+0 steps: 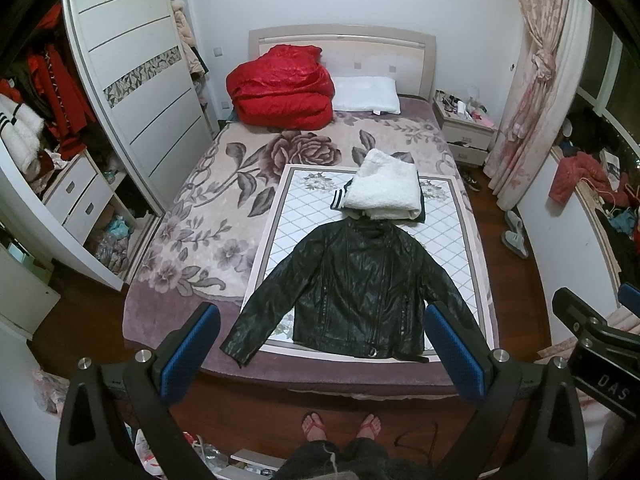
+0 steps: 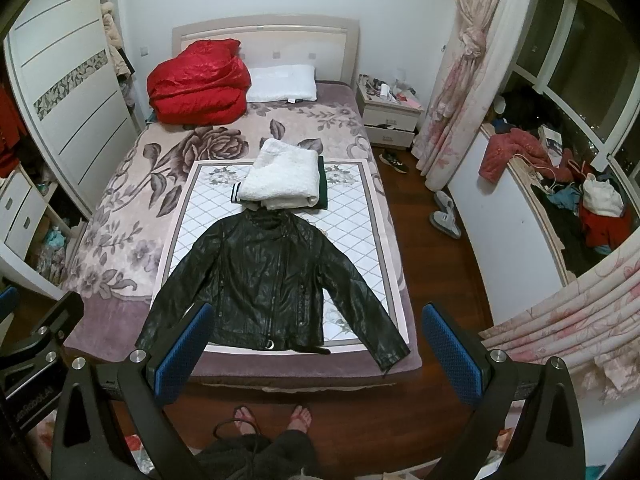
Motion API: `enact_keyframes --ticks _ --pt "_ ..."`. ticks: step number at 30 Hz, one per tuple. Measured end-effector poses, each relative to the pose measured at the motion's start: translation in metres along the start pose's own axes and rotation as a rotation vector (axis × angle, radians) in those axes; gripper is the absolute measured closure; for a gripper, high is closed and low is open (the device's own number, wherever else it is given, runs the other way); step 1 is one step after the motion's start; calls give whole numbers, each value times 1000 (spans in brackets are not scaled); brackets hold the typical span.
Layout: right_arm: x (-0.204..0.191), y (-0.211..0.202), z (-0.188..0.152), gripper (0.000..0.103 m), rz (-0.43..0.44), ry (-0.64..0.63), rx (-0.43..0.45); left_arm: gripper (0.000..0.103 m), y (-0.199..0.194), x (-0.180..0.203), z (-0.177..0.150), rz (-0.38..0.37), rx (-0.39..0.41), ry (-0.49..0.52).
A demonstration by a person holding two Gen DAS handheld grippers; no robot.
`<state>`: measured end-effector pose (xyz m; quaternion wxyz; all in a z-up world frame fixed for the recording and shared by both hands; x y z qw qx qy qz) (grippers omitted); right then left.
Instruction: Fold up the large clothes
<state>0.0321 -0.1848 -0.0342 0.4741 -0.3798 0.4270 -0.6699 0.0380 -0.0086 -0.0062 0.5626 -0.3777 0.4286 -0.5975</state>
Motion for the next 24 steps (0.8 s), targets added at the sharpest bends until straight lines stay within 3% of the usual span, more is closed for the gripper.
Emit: enact_keyframes --ticks 8,9,13,19,21,23,24 --pt "-1 1 2 0 3 12 -5 0 0 8 23 -3 5 6" --pt "-4 -7 21 0 2 15 -10 0 4 10 31 4 11 10" --pt "-5 15 43 0 17 61 -24 0 41 -4 53 59 39 -23" --pt "22 130 51 0 53 214 -144 0 136 -13 79 138 35 -15" --pt "33 181 43 7 47 264 -186 0 179 -5 84 158 11 7" --pt "48 236 35 26 45 315 -242 0 226 5 86 176 -31 34" --pt "54 264 30 27 53 347 -278 0 248 8 85 182 -64 52"
Point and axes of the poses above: each gripper's, at about its wrist camera, not at the fingertips, and y roughly the way its jaws point, x to its right, z to its top, the point moved 3 cm from there along y, roughly the way its jaws point, and after that the axes turned 14 degrees about -x, right-handed, at the moved point
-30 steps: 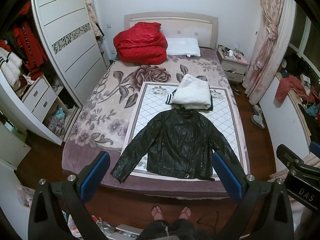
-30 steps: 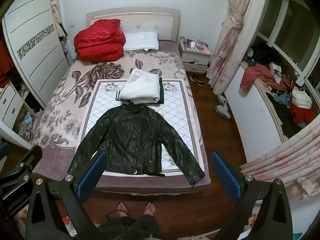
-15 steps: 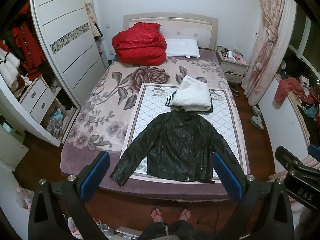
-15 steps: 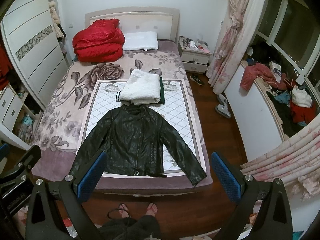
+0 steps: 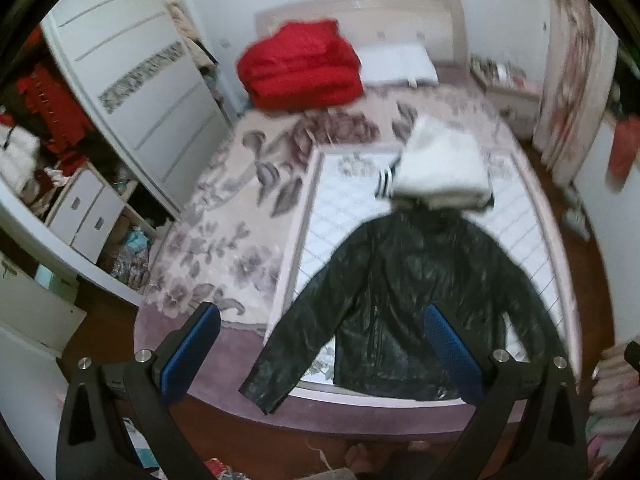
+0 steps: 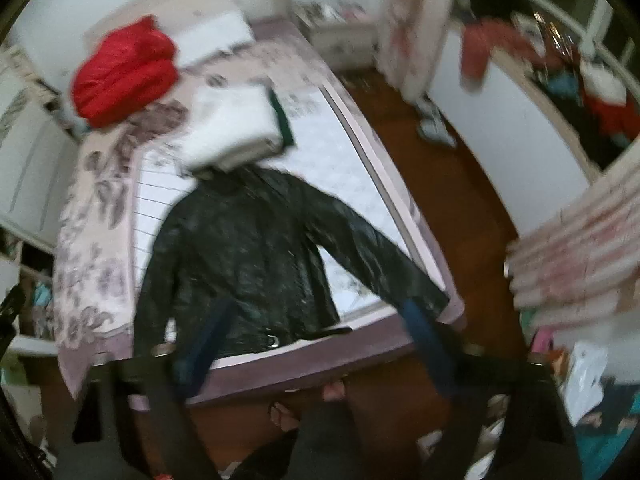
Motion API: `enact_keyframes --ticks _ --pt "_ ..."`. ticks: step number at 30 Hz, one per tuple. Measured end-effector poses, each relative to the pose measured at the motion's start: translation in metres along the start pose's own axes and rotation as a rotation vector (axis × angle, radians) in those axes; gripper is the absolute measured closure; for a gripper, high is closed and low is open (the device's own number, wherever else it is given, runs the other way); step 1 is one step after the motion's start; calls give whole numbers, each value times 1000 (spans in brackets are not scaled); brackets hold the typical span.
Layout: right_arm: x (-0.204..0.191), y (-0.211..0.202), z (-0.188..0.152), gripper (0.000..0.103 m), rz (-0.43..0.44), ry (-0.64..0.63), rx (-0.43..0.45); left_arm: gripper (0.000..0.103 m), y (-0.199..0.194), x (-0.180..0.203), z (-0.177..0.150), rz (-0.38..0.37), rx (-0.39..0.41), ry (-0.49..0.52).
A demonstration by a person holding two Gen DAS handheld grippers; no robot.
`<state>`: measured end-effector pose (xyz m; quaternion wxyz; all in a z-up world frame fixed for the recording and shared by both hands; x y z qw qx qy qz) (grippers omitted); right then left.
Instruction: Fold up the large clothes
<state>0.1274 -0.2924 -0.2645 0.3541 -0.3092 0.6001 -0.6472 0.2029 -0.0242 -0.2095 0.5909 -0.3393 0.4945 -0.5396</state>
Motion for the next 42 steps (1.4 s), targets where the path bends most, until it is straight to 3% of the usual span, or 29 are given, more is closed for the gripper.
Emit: enact_keyframes --ticks 3,8,14,17,19,20,21,22,23,24,26,28,30,31,33,35,37,38,39,40,41,42 --pt "35 90 19 27 90 124 -110 0 55 19 -3 13 -68 44" --pt "103 261 45 26 348 398 -252 0 140 45 -8 61 -176 65" --pt "167 429 38 26 509 812 -318 0 250 88 -7 78 -253 33" --pt "187 486 23 26 548 993 -333 0 300 110 -2 94 -281 38" --pt "193 501 19 26 579 1057 -288 0 327 125 3 97 -297 49" --pt "197 499 19 34 565 1083 -234 0 337 132 5 90 -308 55" --pt "202 493 19 62 509 1108 -158 0 348 140 7 77 -315 61" --pt "203 484 21 81 459 1115 -127 0 354 146 10 68 -317 66" --pt "208 478 22 96 416 1124 -83 0 361 153 12 56 -316 76" --pt "212 471 22 96 394 1140 -46 0 367 160 12 46 -315 94" --pt "218 469 26 96 383 1141 11 0 374 170 12 35 -319 124" --pt "215 476 34 92 434 1117 -15 0 380 180 10 7 -329 149" --pt "213 492 42 60 574 1115 -34 0 386 188 6 -7 -341 168" --pt "210 498 44 53 633 1105 -20 0 390 192 3 -11 -354 178" --pt "209 508 53 34 669 1081 18 0 398 197 0 -7 -377 190" --pt "205 511 64 25 696 1103 63 0 406 202 0 -2 -388 197" --pt "204 514 76 27 691 1149 121 0 411 204 3 4 -378 202" --pt "205 514 78 47 660 1172 130 0 412 205 4 3 -371 202" --pt "205 512 80 77 619 1195 128 0 414 206 6 4 -364 202" --pt "204 513 82 91 601 1215 145 0 417 206 8 2 -361 201" --pt "203 514 85 98 601 1219 158 0 420 206 11 0 -360 198" --pt "201 510 88 99 586 1219 161 0 424 206 14 -2 -359 194"
Point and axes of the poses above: each gripper's, at about its wrist camera, not at the fingertips, and y roughly the way its jaws point, x to its right, z to its top, the point moved 3 cm from there along y, roughly the way its jaws point, and after that the axes turned 14 degrees about -x, right-handed, at the moved point
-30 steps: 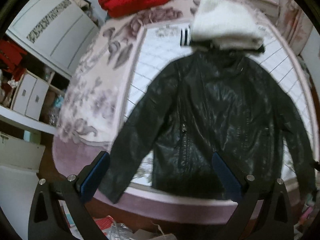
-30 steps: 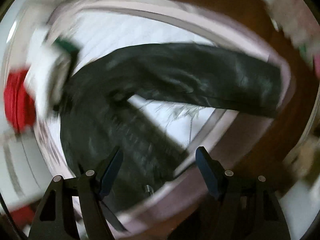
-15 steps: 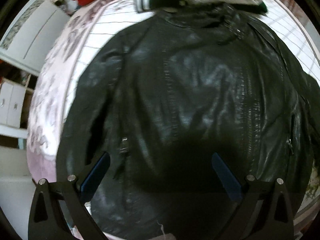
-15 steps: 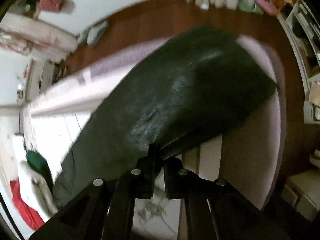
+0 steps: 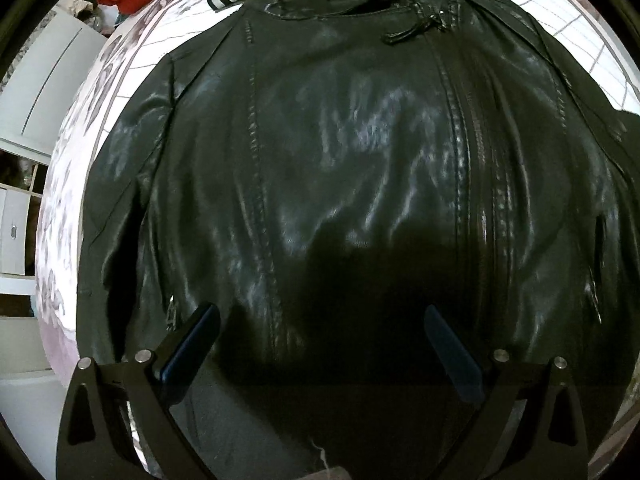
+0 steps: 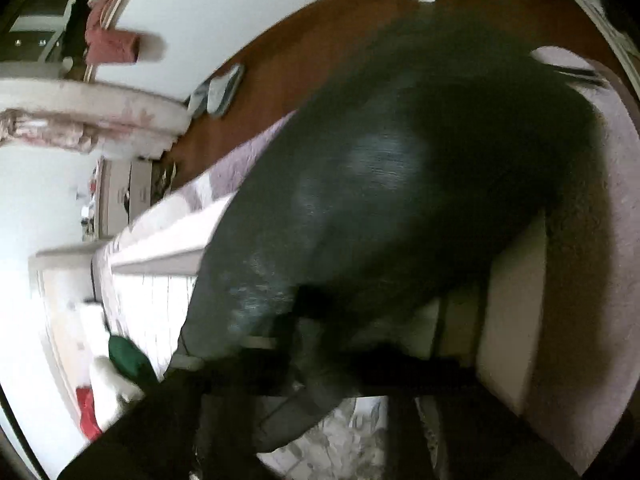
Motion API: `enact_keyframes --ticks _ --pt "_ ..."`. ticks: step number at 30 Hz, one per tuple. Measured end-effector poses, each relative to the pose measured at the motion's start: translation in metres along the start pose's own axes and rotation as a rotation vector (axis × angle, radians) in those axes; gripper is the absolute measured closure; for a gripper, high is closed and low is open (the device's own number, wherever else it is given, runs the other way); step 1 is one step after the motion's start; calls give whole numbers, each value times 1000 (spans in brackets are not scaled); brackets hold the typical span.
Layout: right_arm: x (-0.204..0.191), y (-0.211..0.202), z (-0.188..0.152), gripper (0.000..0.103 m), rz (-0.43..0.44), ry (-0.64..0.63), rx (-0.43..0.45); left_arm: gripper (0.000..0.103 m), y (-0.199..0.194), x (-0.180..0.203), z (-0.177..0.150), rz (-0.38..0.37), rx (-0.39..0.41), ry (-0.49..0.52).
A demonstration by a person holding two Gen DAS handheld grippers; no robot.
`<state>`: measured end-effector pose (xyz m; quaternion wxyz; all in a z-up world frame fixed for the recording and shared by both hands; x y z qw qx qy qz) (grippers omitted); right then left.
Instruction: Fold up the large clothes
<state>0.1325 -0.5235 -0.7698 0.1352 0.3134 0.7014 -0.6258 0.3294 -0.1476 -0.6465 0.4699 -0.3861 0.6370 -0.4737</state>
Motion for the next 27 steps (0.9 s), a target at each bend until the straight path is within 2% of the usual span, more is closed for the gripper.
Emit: enact_keyframes --ticks 3,5,6,9,13,15,17,21,23,26,27 --pt "-24 -13 -3 100 -57 -66 30 0 1 -1 8 -16 4 -9" --pt "-50 -39 -2 100 -87 -155 65 0 -2 0 14 -20 8 -10" --pt "-45 -73 -4 100 -93 -193 81 0 -4 -3 16 -28 11 -16" --pt "-95 -103 -28 100 -122 -355 147 0 -8 -13 22 -36 15 -41" --pt "-176 -112 -81 100 -147 -608 180 0 -9 -43 31 -26 28 -97" --pt "-210 -107 -120 100 -181 -758 188 0 -6 -69 38 -16 34 -145" --pt "-247 -83 -172 100 -221 -938 185 0 -2 -89 42 -22 29 -189" --pt "-284 -24 -277 100 -279 -1238 130 0 10 -148 41 -63 10 -320" --pt "-288 22 -346 100 -345 -1453 91 0 11 -164 26 -65 15 -366" --pt "-256 84 -436 101 -435 -1771 39 0 17 -207 13 -60 17 -435" --pt "-238 106 -469 101 -495 -1908 15 0 21 -225 4 -58 14 -461"
Point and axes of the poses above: each gripper's, at about its wrist camera, not at the fingertips, and y roughly the way its jaws point, x to its right, z to its top, the point moved 3 cm from there along y, roughly the way its jaws point, and after that the axes turned 14 degrees about -x, right-handed, at the moved point
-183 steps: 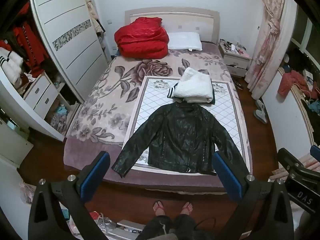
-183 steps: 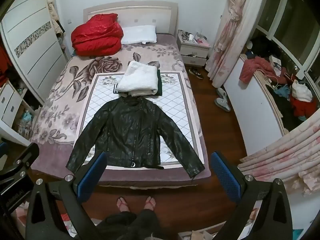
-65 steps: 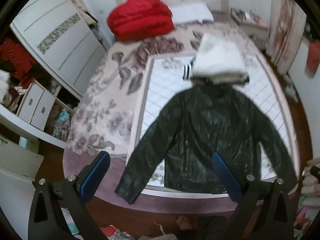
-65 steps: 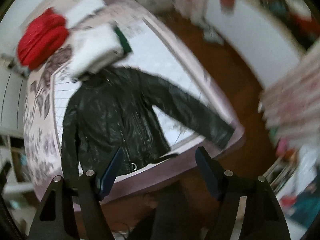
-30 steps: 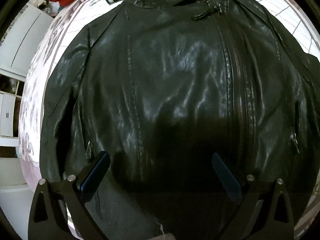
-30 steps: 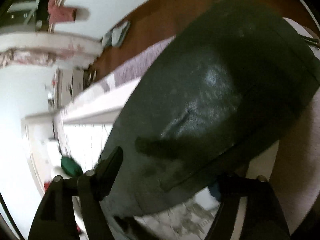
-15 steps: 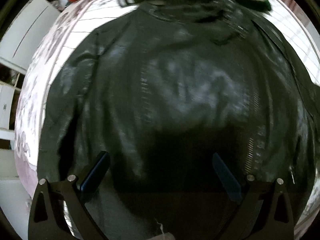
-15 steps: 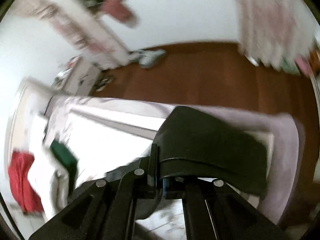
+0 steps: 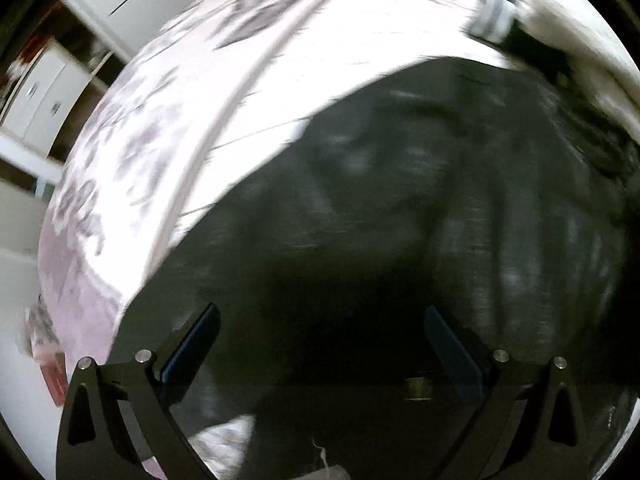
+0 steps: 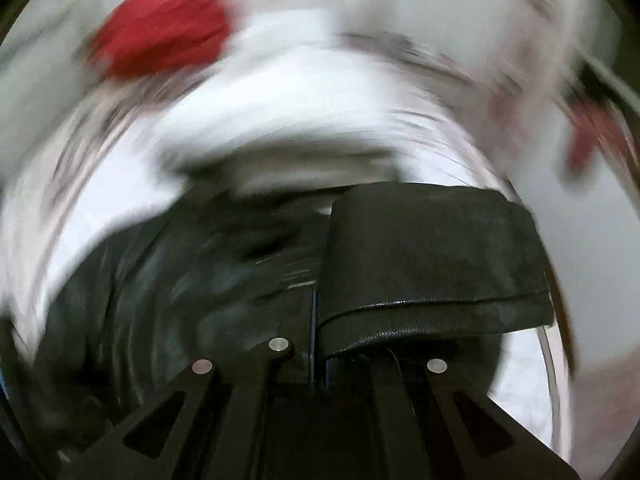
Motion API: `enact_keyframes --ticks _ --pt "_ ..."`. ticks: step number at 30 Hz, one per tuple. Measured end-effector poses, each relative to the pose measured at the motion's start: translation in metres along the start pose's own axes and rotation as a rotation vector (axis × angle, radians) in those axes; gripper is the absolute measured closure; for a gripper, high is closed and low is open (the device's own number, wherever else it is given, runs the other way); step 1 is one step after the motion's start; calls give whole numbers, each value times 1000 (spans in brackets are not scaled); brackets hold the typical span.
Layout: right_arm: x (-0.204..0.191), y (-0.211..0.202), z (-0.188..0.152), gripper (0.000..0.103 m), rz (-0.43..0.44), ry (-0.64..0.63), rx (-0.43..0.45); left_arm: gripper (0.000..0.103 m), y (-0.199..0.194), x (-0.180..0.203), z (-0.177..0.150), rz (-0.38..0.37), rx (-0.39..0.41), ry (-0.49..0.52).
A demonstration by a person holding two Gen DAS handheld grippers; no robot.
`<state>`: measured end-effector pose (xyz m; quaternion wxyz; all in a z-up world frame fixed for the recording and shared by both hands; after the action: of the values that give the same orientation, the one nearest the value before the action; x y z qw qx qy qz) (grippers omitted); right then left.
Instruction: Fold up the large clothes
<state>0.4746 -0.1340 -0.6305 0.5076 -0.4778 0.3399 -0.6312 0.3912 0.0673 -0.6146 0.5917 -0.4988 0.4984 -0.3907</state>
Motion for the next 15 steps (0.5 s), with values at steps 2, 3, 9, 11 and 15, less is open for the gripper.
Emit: enact_keyframes --ticks 2,3,9,11,15 --pt "-79 25 -15 101 -37 -259 -52 0 2 -21 -4 9 0 -22" --pt "-108 38 -27 101 -53 -371 -112 0 4 -38 -6 17 0 -30" --pt "-128 19 -56 55 226 -309 -257 0 -2 -77 -44 26 -9 -41" --pt "-110 -4 -60 54 362 -177 -281 0 -6 -82 -58 6 -31 -47" --pt "-70 -27 -58 44 461 22 -296 0 -3 -116 -89 -49 -97 -123"
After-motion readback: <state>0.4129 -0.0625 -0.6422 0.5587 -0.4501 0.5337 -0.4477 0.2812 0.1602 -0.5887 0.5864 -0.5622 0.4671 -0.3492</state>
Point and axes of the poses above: each gripper's, at about its wrist camera, not at the fingertips, and y roughly the way its jaws point, x to its right, z to its top, the point moved 3 cm from there along y, roughly the way its jaws point, and after that the axes turned 14 degrees about -x, right-handed, at the moved point
